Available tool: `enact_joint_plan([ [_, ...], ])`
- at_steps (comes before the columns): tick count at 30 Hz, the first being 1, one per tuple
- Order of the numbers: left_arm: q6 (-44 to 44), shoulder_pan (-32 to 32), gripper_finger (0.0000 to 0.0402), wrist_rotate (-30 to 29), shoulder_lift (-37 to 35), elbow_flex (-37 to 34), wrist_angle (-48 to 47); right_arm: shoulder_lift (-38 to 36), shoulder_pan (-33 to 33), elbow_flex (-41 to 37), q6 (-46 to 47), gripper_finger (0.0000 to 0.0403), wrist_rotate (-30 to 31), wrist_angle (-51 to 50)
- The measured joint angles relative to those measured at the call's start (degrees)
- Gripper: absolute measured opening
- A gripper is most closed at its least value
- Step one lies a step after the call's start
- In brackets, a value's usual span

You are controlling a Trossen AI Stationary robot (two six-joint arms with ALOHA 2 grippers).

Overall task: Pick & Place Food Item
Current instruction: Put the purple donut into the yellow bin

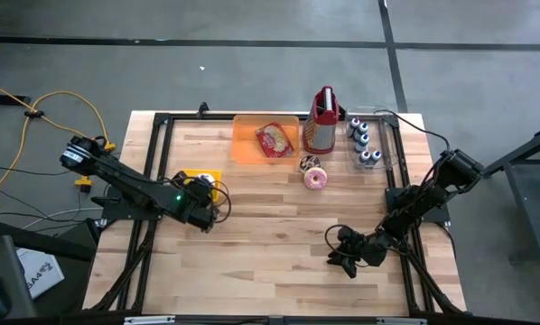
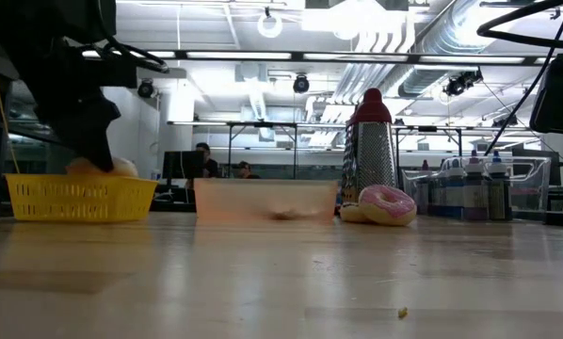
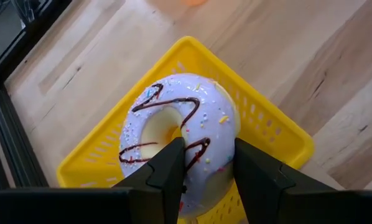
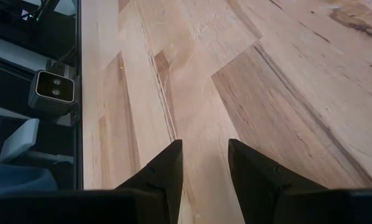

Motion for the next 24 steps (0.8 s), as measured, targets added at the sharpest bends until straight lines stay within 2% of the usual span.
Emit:
enact_joint_plan([
  [7,1.28,-0.02,0.0122,0.58,0.00,0.02,2.09,0.00,0.02,0.00,0.01,0.0115,0.01,0.01],
  [13,5.96,0.06,0.0122,0.60,0.00,0.02,3.17,0.00,0.02,0.00,0.00,0.0115,0.00,0.00],
  [24,9.39,2.78,0.0122,0.62,0.02,0.02,3.00,0.00,0.00,0.00,1.25,0.0115,-0.02,0.02],
])
